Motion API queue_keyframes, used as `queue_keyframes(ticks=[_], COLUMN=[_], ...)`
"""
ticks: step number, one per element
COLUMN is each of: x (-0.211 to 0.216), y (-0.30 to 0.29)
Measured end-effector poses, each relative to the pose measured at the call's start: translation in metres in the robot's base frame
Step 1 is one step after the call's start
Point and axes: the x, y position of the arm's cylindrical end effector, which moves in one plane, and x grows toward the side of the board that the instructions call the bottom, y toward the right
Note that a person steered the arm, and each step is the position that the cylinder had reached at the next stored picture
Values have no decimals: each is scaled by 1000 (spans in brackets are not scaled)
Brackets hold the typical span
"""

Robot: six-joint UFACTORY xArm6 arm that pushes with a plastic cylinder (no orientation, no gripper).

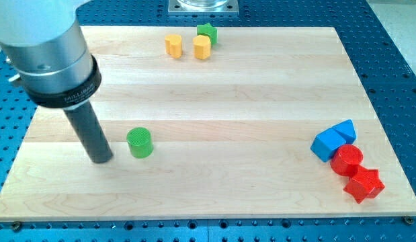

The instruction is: Move the green circle into the yellow heart

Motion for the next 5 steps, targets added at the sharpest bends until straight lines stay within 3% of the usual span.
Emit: queue_keyframes(ticks=[3,5], x=[34,-58], y=[1,117])
